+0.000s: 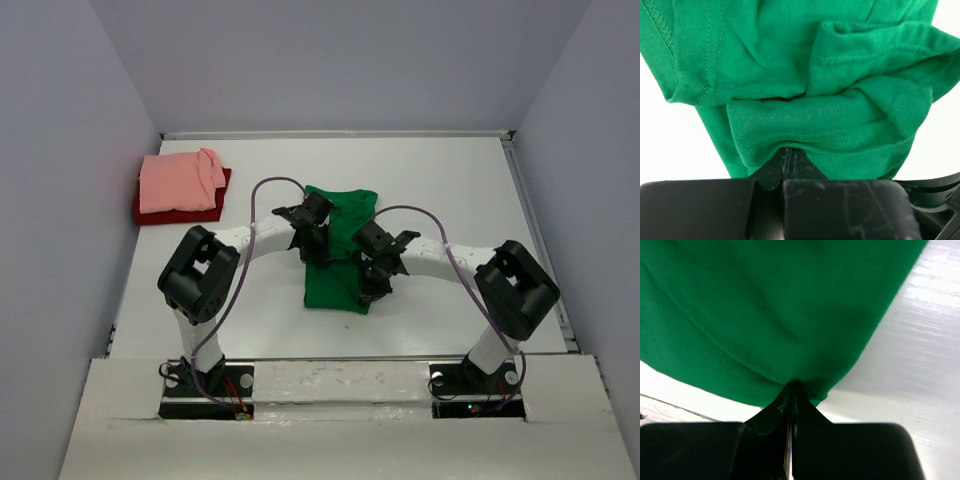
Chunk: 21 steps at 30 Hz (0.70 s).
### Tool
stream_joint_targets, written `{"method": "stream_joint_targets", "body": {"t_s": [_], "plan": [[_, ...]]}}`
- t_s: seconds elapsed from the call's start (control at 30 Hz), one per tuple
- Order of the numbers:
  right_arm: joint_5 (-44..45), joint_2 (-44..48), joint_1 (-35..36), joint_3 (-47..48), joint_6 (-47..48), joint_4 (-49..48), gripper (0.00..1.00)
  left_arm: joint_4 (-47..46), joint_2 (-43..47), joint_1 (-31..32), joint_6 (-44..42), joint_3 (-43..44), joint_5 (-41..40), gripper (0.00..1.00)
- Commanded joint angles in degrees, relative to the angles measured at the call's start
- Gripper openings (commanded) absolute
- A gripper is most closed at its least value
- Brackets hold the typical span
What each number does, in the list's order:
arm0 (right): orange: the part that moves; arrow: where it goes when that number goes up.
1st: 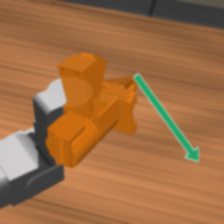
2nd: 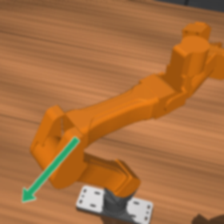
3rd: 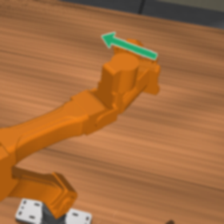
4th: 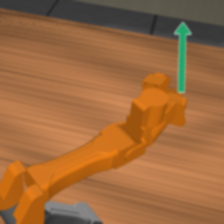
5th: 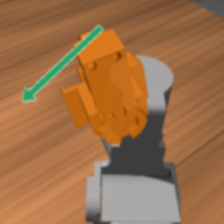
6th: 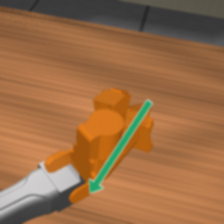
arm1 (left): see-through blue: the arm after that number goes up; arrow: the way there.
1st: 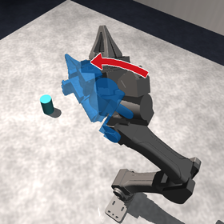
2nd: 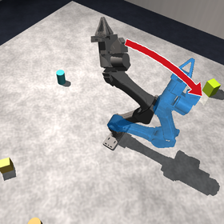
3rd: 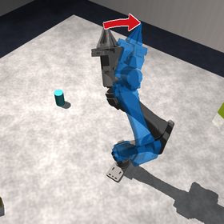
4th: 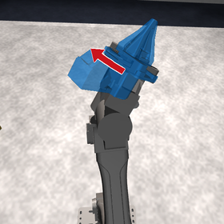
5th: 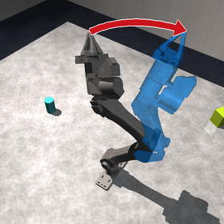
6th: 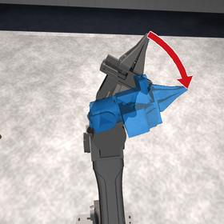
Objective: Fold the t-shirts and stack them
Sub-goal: Fold the tshirt
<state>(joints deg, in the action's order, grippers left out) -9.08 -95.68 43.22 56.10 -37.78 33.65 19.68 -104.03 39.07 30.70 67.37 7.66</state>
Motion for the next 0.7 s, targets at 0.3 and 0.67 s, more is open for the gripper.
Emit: {"method": "stream_joint_targets", "body": {"t_s": [0.3,0.67], "plan": [[-2.0,-5.2,2.6,-0.3,-0.7,-5.3,0.0,-0.6,-1.5,-1.8,-2.6,7.1,2.3,0.0],[-1.8,-6.1,3.1,0.3,-1.0,-4.8,0.0,1.0,-5.2,-3.5,-3.5,13.8,3.5,0.0]]}}
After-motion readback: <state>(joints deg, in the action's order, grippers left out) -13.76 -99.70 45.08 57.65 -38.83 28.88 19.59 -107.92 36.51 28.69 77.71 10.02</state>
